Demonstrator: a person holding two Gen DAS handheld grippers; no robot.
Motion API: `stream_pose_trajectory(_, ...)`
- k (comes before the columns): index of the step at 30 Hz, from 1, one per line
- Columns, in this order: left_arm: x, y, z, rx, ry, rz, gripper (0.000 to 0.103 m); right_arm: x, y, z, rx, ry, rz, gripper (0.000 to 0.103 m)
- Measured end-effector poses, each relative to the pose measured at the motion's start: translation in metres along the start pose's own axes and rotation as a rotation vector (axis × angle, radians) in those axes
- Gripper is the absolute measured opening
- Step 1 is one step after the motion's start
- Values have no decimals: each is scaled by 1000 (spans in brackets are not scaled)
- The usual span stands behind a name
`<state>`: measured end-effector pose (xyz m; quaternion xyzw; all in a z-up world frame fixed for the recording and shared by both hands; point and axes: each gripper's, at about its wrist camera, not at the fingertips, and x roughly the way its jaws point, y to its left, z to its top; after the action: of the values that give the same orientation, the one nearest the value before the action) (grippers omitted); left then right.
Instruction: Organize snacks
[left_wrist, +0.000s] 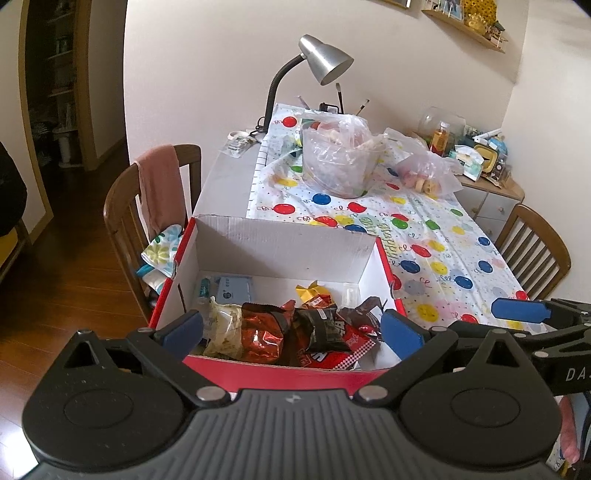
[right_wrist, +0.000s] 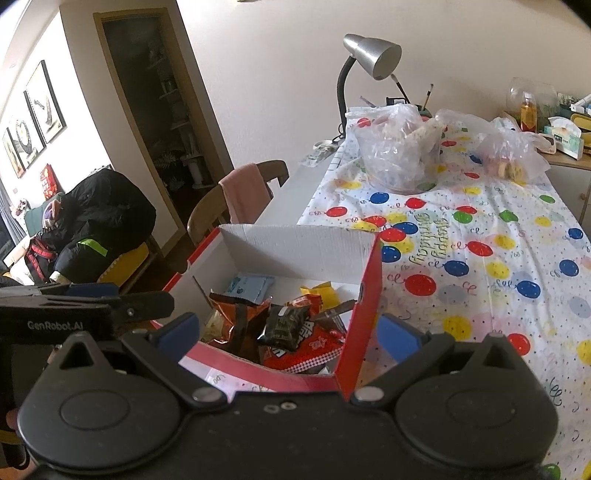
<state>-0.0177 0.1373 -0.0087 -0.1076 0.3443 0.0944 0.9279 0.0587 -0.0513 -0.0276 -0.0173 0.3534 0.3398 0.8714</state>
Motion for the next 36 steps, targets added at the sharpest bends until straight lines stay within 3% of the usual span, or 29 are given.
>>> stream_pose_trajectory(36,-4,2,2,1,0,4,103,1,3,-4,25,0,3,103)
